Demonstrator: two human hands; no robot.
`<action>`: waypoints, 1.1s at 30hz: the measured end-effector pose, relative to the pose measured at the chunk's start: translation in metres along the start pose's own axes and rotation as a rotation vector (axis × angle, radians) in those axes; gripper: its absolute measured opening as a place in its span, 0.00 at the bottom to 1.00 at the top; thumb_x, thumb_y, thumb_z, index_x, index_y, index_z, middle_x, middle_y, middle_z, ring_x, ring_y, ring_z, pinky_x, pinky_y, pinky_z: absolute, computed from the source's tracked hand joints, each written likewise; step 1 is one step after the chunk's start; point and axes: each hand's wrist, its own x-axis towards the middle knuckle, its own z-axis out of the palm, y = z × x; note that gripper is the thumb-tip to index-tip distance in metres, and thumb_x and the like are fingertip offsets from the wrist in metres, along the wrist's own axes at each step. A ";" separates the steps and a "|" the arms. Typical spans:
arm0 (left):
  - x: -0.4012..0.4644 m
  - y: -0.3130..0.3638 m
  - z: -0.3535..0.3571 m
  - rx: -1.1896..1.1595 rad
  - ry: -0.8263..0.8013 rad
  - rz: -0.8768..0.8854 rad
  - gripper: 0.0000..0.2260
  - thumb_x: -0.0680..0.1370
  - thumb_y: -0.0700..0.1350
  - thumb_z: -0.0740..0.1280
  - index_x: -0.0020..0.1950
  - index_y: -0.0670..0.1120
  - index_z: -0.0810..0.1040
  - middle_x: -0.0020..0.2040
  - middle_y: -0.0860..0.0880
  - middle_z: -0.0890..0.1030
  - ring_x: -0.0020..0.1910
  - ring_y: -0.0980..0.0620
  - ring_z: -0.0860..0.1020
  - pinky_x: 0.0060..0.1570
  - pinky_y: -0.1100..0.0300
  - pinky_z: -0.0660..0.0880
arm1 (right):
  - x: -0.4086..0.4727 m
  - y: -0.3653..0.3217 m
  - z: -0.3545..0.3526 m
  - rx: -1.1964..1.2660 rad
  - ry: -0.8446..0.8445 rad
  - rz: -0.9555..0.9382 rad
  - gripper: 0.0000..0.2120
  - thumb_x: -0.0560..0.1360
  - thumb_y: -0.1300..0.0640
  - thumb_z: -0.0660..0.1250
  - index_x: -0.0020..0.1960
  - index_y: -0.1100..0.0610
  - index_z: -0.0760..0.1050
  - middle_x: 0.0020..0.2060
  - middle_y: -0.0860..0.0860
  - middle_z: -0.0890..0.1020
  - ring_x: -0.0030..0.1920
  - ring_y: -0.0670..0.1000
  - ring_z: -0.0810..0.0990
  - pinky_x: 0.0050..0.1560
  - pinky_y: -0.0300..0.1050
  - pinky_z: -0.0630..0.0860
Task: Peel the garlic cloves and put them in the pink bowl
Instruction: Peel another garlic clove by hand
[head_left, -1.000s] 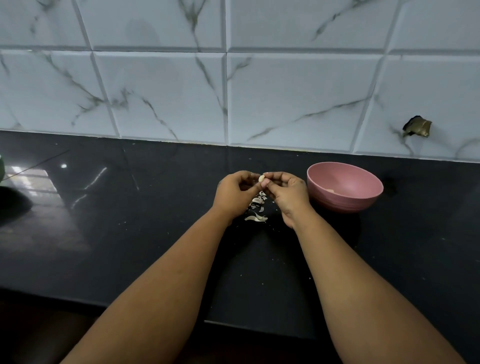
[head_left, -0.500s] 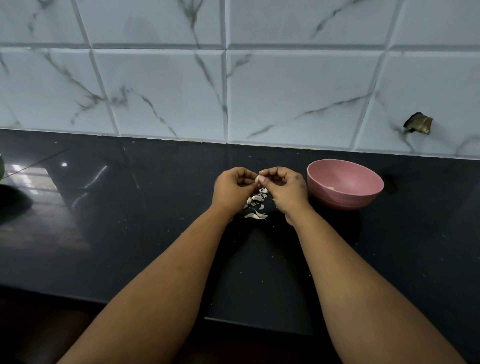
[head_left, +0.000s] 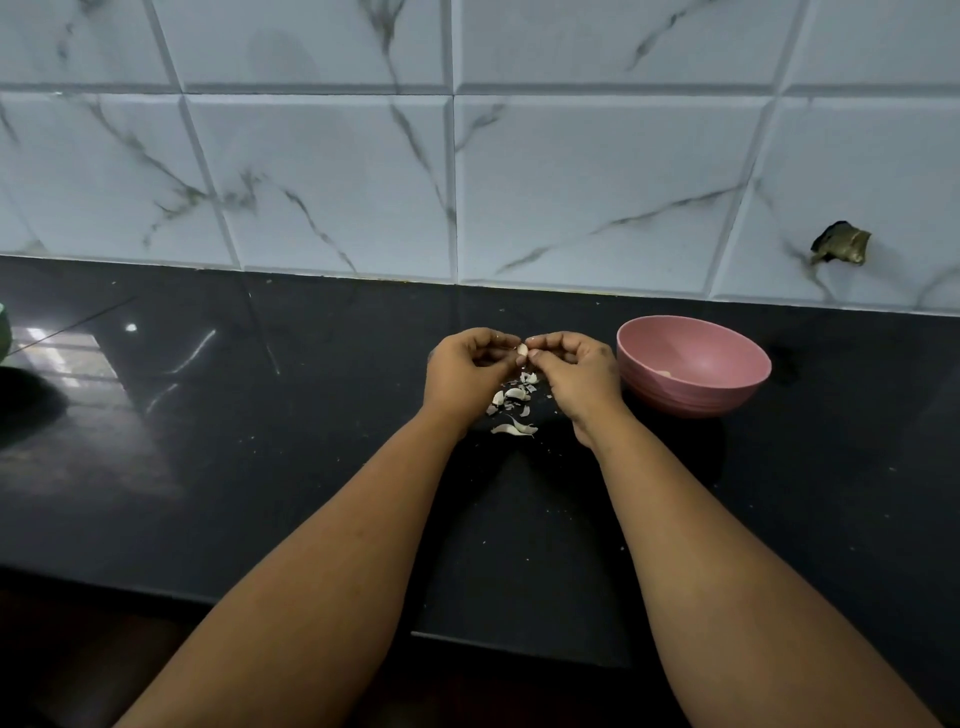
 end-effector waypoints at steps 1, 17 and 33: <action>0.000 0.000 0.000 0.001 0.005 -0.004 0.08 0.72 0.36 0.76 0.50 0.43 0.84 0.41 0.47 0.86 0.43 0.53 0.85 0.47 0.60 0.81 | 0.000 -0.001 0.000 0.002 0.007 0.012 0.11 0.74 0.68 0.68 0.40 0.53 0.81 0.39 0.53 0.85 0.40 0.47 0.84 0.45 0.39 0.79; 0.003 -0.005 0.000 0.004 -0.071 -0.054 0.03 0.74 0.42 0.75 0.47 0.45 0.85 0.42 0.48 0.86 0.46 0.49 0.85 0.54 0.48 0.81 | 0.009 0.007 0.000 -0.178 0.003 -0.021 0.07 0.76 0.60 0.67 0.41 0.55 0.82 0.38 0.52 0.85 0.40 0.50 0.84 0.50 0.51 0.82; 0.000 0.002 -0.001 -0.247 -0.152 -0.109 0.06 0.73 0.35 0.74 0.49 0.38 0.83 0.42 0.43 0.84 0.43 0.50 0.83 0.53 0.55 0.80 | 0.010 0.005 0.002 -0.004 -0.030 0.073 0.10 0.79 0.60 0.63 0.40 0.55 0.78 0.38 0.53 0.82 0.40 0.49 0.78 0.47 0.47 0.76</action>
